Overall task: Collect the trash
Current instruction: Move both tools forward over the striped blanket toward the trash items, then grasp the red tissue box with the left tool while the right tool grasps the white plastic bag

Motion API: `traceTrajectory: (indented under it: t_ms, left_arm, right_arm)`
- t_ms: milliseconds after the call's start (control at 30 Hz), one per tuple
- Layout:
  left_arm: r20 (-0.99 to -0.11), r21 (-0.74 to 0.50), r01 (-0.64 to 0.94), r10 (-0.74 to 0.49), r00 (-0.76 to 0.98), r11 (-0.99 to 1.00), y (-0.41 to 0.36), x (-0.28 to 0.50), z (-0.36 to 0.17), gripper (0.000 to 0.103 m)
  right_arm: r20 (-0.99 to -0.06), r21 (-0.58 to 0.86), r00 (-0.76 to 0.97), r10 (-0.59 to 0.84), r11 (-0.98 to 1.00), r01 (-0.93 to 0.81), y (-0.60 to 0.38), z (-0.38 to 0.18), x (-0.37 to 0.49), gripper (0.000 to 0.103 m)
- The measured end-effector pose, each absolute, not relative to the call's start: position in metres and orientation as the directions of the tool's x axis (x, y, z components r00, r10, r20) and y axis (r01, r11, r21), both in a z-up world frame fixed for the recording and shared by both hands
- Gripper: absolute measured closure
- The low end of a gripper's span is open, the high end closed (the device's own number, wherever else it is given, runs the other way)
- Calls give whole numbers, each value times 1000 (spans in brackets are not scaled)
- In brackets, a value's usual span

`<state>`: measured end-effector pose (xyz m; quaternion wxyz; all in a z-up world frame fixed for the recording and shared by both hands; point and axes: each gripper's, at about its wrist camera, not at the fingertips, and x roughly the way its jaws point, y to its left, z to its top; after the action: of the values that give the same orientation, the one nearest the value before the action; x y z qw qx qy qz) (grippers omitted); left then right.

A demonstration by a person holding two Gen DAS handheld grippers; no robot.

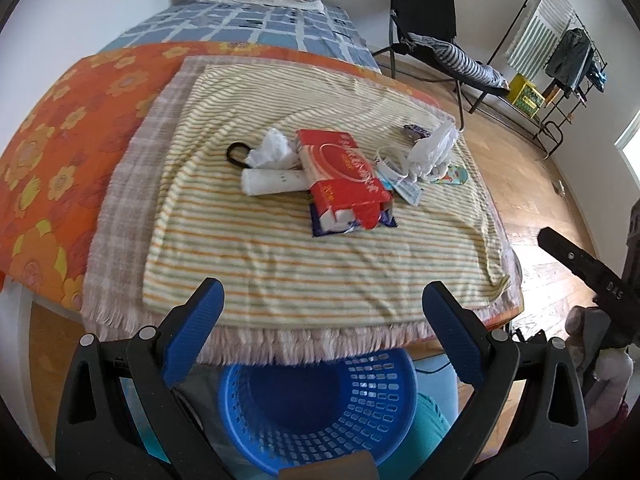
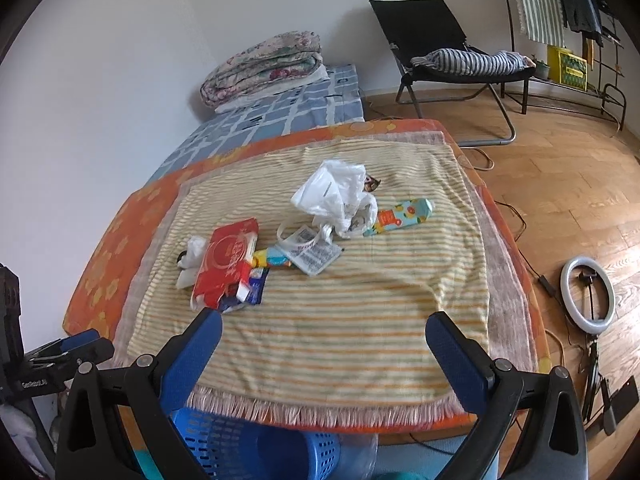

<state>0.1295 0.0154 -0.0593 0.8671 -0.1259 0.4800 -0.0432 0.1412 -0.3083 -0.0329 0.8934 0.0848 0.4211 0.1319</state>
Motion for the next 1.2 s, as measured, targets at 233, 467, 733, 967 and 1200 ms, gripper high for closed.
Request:
traceTrajectory:
  t_ms: [233,467,733,967,1200]
  left_arm:
    - [-833,-283,-25,-233,502,959,4,172,-64,2]
    - [-860,-291,-51,-238,451,955,-1,218,-78,2]
    - [-884,-292,-84,-235,404,953,-3,262,-99,2]
    - [-892,-291,-90,-237,385,952,-5,282,-110,2]
    - [-895,-293,-99,-236,379,951,-1,290,-116,2]
  right_arm:
    - [-731,235,619,287,958,-167,-307,-27,184,0]
    - [-742,225,614,271,962,-154,-302,-23,242,0]
    - [-790,232,555,260,965,-121,-289,-43,318,0]
    - [-833,280,487,261,959,-34,-299,-76,372,15]
    - [-874,230,412,257,966,-115,-295,-95,360,32]
